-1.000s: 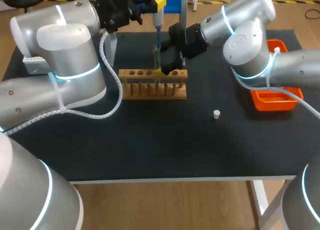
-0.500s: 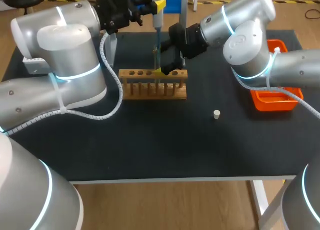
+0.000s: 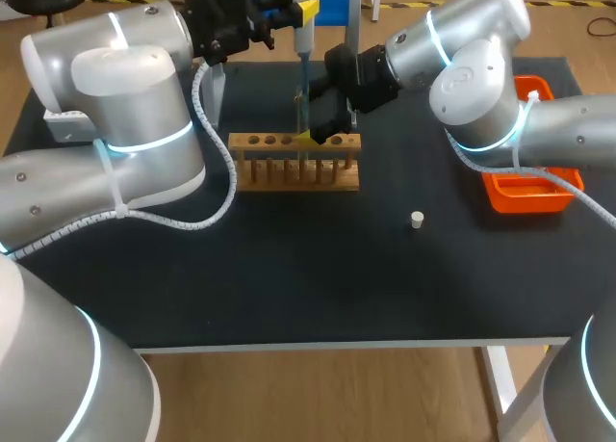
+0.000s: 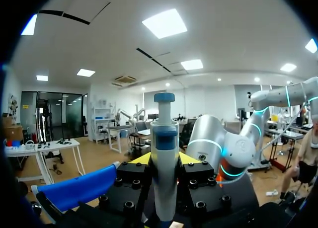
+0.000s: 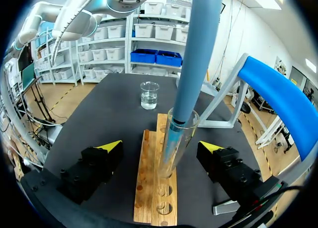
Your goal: Invert the test tube, pick up the pipette, mount the tip to pipette, aspirate from beaker and dispense into the tube, eject the tip, return the pipette, and cap with the stopper.
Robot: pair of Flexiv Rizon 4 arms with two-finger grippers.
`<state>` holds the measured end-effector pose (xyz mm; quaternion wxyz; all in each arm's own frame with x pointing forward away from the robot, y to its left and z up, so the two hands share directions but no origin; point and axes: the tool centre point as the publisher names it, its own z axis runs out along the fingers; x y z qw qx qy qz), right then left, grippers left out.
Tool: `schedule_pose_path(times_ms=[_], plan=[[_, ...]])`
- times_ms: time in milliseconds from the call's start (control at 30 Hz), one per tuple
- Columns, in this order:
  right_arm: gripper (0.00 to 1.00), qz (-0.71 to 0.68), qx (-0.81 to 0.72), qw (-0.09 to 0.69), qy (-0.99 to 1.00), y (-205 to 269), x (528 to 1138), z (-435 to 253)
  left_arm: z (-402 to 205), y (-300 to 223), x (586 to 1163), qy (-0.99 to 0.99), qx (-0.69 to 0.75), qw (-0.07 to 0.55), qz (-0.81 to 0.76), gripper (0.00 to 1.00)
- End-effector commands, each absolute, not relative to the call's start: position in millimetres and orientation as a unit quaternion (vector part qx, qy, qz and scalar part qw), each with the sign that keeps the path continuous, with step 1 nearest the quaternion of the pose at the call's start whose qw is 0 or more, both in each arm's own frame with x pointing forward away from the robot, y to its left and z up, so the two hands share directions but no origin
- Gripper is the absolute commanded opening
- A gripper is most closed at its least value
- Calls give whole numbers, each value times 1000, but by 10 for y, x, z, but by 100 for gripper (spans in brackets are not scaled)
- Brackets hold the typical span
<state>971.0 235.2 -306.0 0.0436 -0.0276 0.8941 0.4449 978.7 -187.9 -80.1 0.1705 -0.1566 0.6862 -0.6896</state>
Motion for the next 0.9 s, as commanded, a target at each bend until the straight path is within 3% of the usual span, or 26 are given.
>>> schedule_pose_path(times_ms=[33, 600, 900], plan=[[100, 446, -24, 43, 894, 2289, 9690, -3048, -808, -1894, 9786, 685, -158, 173, -690, 0], [100, 479, 22, 56, 876, 1648, 9495, -3011, -808, -1894, 9786, 685, -158, 173, -690, 0], [100, 509, 29, 79, 857, 1378, 9431, -2617, -808, -1894, 9786, 685, -158, 173, -690, 0]])
